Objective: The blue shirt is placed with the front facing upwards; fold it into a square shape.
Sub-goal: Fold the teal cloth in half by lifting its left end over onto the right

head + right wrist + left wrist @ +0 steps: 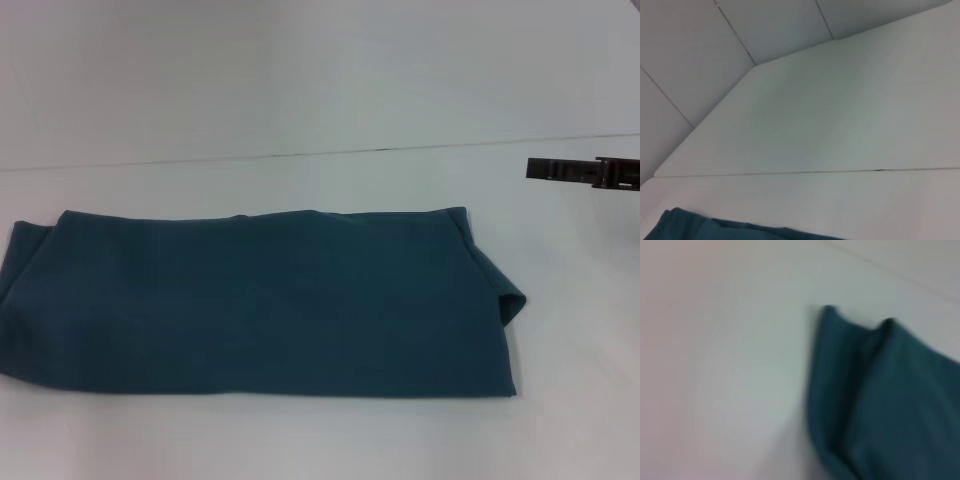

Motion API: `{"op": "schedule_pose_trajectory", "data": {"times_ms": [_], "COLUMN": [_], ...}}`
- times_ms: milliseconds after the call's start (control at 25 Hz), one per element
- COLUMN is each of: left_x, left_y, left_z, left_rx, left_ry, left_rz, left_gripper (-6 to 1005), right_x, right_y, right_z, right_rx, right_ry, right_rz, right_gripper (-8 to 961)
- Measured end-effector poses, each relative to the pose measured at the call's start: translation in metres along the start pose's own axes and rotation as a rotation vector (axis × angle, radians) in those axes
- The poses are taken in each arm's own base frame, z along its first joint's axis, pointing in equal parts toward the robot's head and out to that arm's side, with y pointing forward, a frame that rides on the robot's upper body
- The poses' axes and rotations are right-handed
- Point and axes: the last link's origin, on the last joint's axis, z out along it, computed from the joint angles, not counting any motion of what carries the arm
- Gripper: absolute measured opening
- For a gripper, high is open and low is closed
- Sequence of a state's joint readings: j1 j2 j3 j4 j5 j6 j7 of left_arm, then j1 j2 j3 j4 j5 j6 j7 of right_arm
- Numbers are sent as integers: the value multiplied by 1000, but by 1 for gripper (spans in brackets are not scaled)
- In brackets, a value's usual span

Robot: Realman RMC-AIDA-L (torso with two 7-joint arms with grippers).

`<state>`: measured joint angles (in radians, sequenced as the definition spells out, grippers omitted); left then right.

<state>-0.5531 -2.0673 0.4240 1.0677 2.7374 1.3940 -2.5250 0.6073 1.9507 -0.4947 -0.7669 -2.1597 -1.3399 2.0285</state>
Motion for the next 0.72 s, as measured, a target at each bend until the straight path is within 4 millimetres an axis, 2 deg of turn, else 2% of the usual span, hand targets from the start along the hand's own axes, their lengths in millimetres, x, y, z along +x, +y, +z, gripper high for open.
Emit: {"op": "schedule_pose_trajectory", "data": {"times_ms": [80, 160, 320, 560, 720], "left_x": [4, 7, 12, 1, -18], "left_y": [16, 41, 112, 228, 279], "left_z": [5, 12, 25, 48, 71], "left_rx": [-59, -154, -422, -753, -856], "left_ry": [4, 5, 7, -56, -112], "left_rz": [21, 58, 154, 290, 310], "left_gripper": [89, 92, 99, 109, 116], "right_x": [1, 2, 3, 3, 4], "right_y": [1, 1, 2, 6, 5], "right_z": [1, 1, 1, 1, 0], "right_rx": [-2, -2, -11, -37, -33], "right_ry": [1, 4, 11, 21, 20], "right_rz": [-2, -4, -7, -24, -29], "right_gripper": [917, 917, 917, 916, 916]}}
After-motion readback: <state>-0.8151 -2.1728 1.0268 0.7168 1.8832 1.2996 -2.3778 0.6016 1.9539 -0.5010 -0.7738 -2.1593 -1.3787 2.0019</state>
